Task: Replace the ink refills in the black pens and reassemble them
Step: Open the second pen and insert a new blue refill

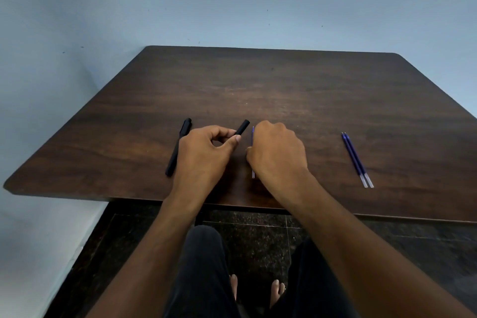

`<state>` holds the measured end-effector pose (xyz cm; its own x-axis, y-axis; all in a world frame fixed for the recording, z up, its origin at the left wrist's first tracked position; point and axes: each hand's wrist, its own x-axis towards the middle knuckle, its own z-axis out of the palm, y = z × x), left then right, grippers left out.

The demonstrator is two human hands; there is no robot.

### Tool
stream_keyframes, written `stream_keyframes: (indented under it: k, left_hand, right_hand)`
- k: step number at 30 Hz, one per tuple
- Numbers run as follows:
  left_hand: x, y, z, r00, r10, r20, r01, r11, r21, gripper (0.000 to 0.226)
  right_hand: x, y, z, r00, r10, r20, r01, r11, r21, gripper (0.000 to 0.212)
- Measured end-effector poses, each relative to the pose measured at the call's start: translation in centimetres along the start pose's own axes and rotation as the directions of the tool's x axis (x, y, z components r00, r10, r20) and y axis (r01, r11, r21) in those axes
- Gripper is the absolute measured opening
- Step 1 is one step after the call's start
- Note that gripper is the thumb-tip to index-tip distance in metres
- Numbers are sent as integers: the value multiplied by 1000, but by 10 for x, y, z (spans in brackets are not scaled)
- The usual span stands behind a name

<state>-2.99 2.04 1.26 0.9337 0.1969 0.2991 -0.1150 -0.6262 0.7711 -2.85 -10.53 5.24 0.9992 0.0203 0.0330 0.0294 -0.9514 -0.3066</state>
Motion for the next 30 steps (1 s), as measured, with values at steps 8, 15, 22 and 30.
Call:
stream_keyframes:
  k: [8, 15, 22, 30]
  left_hand:
    - [2, -5, -1, 999, 31, -35, -31, 1000, -3, 20]
    - [3, -3, -2, 999, 35, -38, -35, 999, -4, 20]
    - [1, -3, -3, 999, 16, -29, -16, 1000, -3, 19]
    - [3, 2, 2, 999, 41, 19, -41, 999, -1, 17]
  right_hand:
    - [1, -11, -6, 999, 43, 32, -40, 996, -77, 18]
    - [2, -15, -6, 997, 21, 77, -15, 997, -74, 21]
    - [10, 6, 0, 994, 99, 51, -107, 976, 191, 33]
    - [19, 46, -13, 987, 132, 91, -142, 455, 879, 23]
